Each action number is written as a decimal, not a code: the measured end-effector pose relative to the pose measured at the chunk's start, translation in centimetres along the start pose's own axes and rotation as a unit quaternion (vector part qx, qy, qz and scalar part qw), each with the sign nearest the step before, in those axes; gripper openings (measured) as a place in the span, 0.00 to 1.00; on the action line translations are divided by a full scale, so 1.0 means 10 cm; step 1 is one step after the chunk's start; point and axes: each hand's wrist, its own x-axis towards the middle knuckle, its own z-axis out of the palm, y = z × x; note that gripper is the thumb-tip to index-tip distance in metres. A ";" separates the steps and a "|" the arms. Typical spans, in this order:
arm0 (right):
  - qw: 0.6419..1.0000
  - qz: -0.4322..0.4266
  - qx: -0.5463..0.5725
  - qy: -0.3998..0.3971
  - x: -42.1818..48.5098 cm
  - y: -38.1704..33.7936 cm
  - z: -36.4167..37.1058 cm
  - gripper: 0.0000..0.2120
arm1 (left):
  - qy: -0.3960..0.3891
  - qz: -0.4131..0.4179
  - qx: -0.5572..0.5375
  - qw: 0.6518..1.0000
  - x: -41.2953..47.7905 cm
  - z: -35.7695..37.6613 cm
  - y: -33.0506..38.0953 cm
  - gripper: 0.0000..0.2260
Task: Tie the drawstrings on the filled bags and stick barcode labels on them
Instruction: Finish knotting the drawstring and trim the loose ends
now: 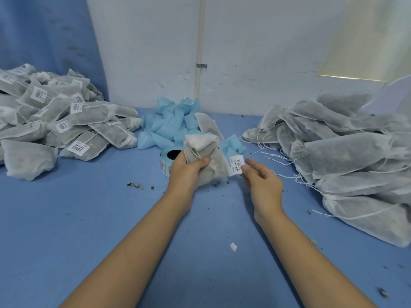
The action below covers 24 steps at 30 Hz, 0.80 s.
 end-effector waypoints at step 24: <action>0.967 0.173 0.146 -0.116 -0.24 -0.14 0.23 0.01 | 0.073 0.065 -0.017 0.995 -0.05 0.15 0.05 0.05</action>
